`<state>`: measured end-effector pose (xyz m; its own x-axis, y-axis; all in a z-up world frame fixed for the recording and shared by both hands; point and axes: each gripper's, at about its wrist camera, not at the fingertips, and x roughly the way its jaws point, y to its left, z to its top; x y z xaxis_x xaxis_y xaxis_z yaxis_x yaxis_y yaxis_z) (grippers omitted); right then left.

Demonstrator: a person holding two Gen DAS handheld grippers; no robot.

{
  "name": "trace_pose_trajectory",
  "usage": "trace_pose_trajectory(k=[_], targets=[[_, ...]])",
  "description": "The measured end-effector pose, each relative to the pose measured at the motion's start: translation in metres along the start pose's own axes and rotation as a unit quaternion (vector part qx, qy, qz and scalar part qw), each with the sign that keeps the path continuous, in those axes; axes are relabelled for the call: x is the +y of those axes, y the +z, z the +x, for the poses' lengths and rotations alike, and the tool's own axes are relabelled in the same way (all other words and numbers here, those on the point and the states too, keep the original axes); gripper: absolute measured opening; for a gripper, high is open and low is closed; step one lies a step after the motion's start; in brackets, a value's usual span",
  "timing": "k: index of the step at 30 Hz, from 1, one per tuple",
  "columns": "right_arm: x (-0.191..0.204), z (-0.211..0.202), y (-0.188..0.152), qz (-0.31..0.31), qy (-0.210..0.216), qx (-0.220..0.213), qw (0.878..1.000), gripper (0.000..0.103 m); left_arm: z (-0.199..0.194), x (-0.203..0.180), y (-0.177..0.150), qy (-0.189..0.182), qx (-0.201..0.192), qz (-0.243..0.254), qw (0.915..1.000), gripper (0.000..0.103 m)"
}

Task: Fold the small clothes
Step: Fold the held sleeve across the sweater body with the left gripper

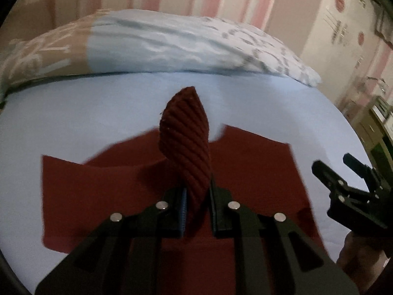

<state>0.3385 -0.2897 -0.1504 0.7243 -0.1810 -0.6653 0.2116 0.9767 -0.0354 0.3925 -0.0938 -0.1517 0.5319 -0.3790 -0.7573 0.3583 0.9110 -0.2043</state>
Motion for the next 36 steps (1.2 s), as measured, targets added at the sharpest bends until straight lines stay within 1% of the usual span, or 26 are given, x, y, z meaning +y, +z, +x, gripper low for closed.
trace_pose_trajectory(k=[4, 8, 9, 12, 13, 14, 15, 16, 17, 18, 20, 22, 23, 25, 26, 28, 29, 30, 31, 34, 35, 36], targets=[[-0.045, 0.004, -0.008, 0.028, -0.024, 0.011, 0.999, 0.099, 0.033, -0.056, -0.002, -0.032, 0.025, 0.011, 0.9991, 0.015], [-0.082, 0.007, -0.021, 0.048, -0.046, 0.020, 0.998, 0.098, 0.060, -0.091, -0.008, -0.046, 0.044, 0.018, 0.9978, 0.015], [-0.088, 0.008, -0.022, 0.050, -0.050, 0.021, 0.997, 0.098, 0.070, -0.101, -0.007, -0.042, 0.048, 0.023, 0.9977, 0.015], [-0.102, 0.009, -0.027, 0.056, -0.060, 0.026, 0.996, 0.098, 0.085, -0.112, -0.011, -0.027, 0.049, 0.040, 0.9976, 0.015], [-0.107, 0.010, -0.030, 0.058, -0.062, 0.030, 0.996, 0.098, 0.092, -0.114, -0.014, -0.017, 0.052, 0.044, 0.9976, 0.017], [-0.109, 0.012, -0.031, 0.058, -0.063, 0.033, 0.996, 0.098, 0.097, -0.113, -0.018, -0.009, 0.053, 0.045, 0.9975, 0.024], [-0.111, 0.013, -0.031, 0.058, -0.063, 0.036, 0.996, 0.098, 0.101, -0.113, -0.021, -0.002, 0.057, 0.044, 0.9974, 0.051], [-0.112, 0.014, -0.032, 0.058, -0.064, 0.039, 0.996, 0.098, 0.104, -0.110, -0.024, 0.009, 0.057, 0.042, 0.9975, 0.080], [-0.113, 0.014, -0.034, 0.058, -0.064, 0.040, 0.995, 0.098, 0.103, -0.107, -0.026, 0.017, 0.047, 0.042, 0.9979, 0.085], [-0.113, 0.014, -0.034, 0.058, -0.065, 0.040, 0.995, 0.098, 0.100, -0.105, -0.028, 0.017, 0.039, 0.046, 0.9980, 0.085], [-0.111, 0.013, -0.034, 0.056, -0.063, 0.040, 0.996, 0.099, 0.091, -0.103, -0.032, 0.023, 0.038, 0.055, 0.9975, 0.085], [-0.109, 0.013, -0.033, 0.053, -0.063, 0.039, 0.996, 0.099, 0.070, -0.093, -0.042, 0.026, 0.027, 0.068, 0.9969, 0.085], [-0.106, 0.012, -0.034, 0.052, -0.058, 0.039, 0.996, 0.099, 0.059, -0.086, -0.047, 0.034, 0.021, 0.076, 0.9963, 0.085], [-0.101, 0.014, -0.033, 0.052, -0.045, 0.039, 0.997, 0.099, 0.037, -0.066, -0.056, 0.065, 0.005, 0.091, 0.9937, 0.087], [-0.094, 0.015, -0.033, 0.052, -0.028, 0.039, 0.998, 0.099, 0.031, -0.059, -0.059, 0.074, 0.000, 0.091, 0.9931, 0.087], [-0.082, 0.019, -0.032, 0.051, -0.010, 0.043, 0.998, 0.099, 0.015, -0.032, -0.060, 0.093, -0.006, 0.082, 0.9923, 0.088], [-0.072, 0.023, -0.031, 0.055, 0.011, 0.048, 0.997, 0.099, 0.010, -0.018, -0.059, 0.100, -0.007, 0.073, 0.9923, 0.089], [-0.065, 0.026, -0.030, 0.057, 0.019, 0.051, 0.997, 0.099, 0.006, -0.008, -0.059, 0.106, -0.008, 0.068, 0.9920, 0.089], [-0.057, 0.030, -0.029, 0.058, 0.027, 0.057, 0.996, 0.099, 0.005, 0.008, -0.057, 0.124, -0.011, 0.061, 0.9904, 0.089], [-0.025, 0.051, -0.024, 0.043, 0.038, 0.091, 0.994, 0.099, 0.009, 0.036, -0.051, 0.158, -0.007, 0.055, 0.9860, 0.089], [-0.017, 0.056, -0.023, 0.039, 0.037, 0.099, 0.994, 0.098, 0.009, 0.045, -0.050, 0.163, -0.004, 0.052, 0.9853, 0.089], [-0.011, 0.061, -0.024, 0.037, 0.032, 0.110, 0.993, 0.095, 0.010, 0.052, -0.049, 0.166, 0.000, 0.050, 0.9849, 0.089]])
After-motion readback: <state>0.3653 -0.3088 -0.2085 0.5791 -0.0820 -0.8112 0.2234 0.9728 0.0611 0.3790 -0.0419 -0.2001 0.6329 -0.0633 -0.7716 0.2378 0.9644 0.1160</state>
